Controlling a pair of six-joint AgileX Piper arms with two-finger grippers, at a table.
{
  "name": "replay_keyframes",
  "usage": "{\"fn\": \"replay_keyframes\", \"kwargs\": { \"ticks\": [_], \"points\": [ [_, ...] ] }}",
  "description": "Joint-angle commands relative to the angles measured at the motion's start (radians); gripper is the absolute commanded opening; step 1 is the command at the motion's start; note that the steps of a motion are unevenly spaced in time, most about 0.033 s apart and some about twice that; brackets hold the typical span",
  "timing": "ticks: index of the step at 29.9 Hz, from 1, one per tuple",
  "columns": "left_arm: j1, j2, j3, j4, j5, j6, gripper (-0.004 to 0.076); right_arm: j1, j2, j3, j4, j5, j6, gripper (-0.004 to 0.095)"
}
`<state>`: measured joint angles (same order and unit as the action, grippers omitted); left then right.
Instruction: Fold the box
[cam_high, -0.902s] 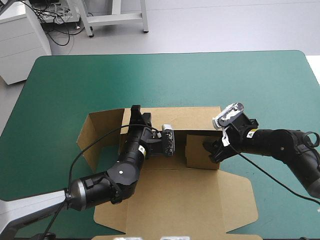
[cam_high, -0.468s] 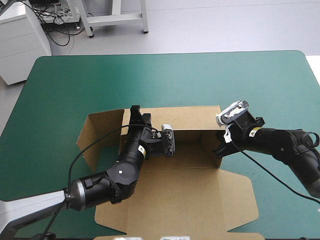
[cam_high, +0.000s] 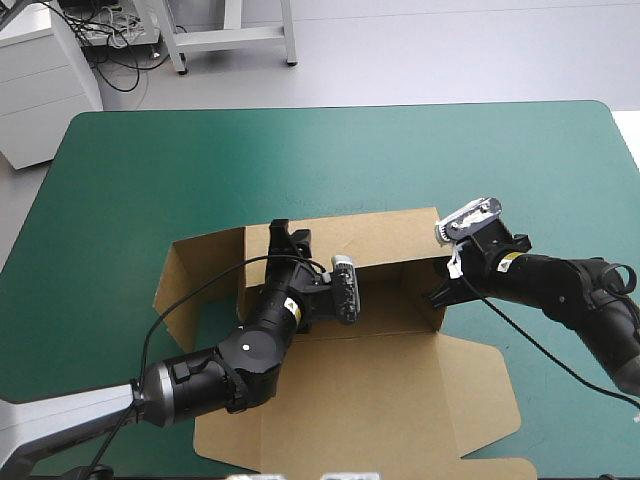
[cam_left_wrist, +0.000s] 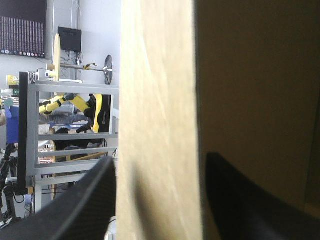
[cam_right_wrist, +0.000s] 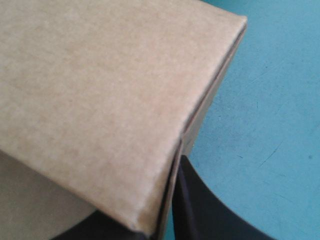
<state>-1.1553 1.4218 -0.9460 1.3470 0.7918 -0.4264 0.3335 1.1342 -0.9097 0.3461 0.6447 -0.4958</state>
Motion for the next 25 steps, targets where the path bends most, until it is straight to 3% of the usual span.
{"fn": "replay_keyframes", "kwargs": {
  "ticks": [1, 4, 9, 13, 15, 17, 19, 22, 25],
  "points": [
    [-0.058, -0.03, -0.077, 0.033, 0.079, 0.017, 0.0559, 0.005, -0.018, -0.024, 0.007, -0.02, 0.024, -0.0018],
    [-0.123, -0.03, -0.129, 0.0, 0.165, 0.078, 0.0629, 0.005, -0.018, -0.024, 0.003, -0.022, 0.039, -0.0018],
    [-0.23, -0.03, -0.228, -0.243, 0.334, 0.262, 0.0629, 0.005, -0.018, -0.024, -0.005, -0.049, 0.069, -0.0018],
    [-0.302, -0.03, -0.307, -0.313, 0.43, 0.319, 0.0608, 0.005, -0.018, -0.024, -0.005, -0.055, 0.069, -0.0018],
    [-0.315, -0.03, -0.344, -0.325, 0.435, 0.357, 0.0548, 0.005, -0.018, -0.024, -0.005, -0.055, 0.069, -0.0018],
    [-0.315, -0.03, -0.384, -0.366, 0.421, 0.38, 0.0434, 0.005, -0.018, -0.024, -0.005, -0.055, 0.069, -0.0018],
    [-0.315, -0.03, -0.417, -0.392, 0.419, 0.379, 0.0291, 0.005, -0.018, -0.024, -0.005, -0.055, 0.069, -0.0018],
    [-0.315, -0.03, -0.467, -0.398, 0.429, 0.379, -0.003, 0.005, -0.018, -0.024, -0.014, -0.057, 0.069, -0.0018],
    [-0.313, -0.03, -0.521, -0.395, 0.43, 0.387, -0.0008, 0.005, -0.018, -0.024, -0.029, -0.057, 0.072, -0.0018]
  ]
}}
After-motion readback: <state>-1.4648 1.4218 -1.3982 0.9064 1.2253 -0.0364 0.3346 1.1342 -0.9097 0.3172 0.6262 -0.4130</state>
